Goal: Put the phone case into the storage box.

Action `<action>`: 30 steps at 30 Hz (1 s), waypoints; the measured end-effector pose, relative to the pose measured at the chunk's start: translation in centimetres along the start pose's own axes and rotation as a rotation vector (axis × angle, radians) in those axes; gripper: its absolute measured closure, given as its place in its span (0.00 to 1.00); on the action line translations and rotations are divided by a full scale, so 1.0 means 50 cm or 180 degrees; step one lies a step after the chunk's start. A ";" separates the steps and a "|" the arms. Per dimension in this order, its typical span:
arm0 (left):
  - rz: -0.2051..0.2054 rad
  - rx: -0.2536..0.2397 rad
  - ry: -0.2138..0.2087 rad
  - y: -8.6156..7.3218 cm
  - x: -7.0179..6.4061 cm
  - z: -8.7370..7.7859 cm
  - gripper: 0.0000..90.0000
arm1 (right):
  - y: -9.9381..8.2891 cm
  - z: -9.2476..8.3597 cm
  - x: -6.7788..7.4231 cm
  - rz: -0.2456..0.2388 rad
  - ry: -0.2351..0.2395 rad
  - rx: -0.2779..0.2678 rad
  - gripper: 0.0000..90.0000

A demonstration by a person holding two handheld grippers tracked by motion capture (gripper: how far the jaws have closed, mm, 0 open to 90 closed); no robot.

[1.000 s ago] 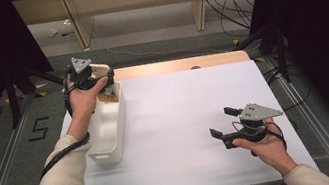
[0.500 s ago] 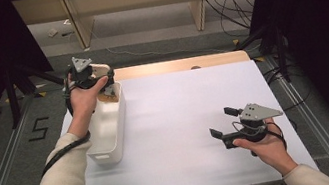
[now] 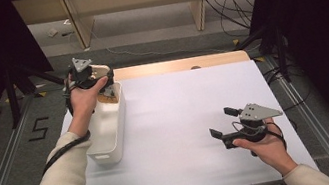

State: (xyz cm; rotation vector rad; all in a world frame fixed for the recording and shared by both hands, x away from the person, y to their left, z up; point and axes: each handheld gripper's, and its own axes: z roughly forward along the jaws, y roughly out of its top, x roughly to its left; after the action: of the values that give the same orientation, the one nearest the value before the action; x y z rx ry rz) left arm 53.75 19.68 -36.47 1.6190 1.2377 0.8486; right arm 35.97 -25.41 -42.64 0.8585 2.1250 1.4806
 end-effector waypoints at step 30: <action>0.0001 0.0116 0.0016 -0.010 0.002 0.023 0.11 | 0.000 0.000 0.000 0.0006 0.0006 0.0001 0.12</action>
State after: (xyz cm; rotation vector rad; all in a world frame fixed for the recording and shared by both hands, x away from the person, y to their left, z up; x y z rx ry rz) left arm 54.63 19.55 -37.35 1.6470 1.2630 0.8351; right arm 35.99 -25.42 -42.66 0.8598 2.1262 1.4827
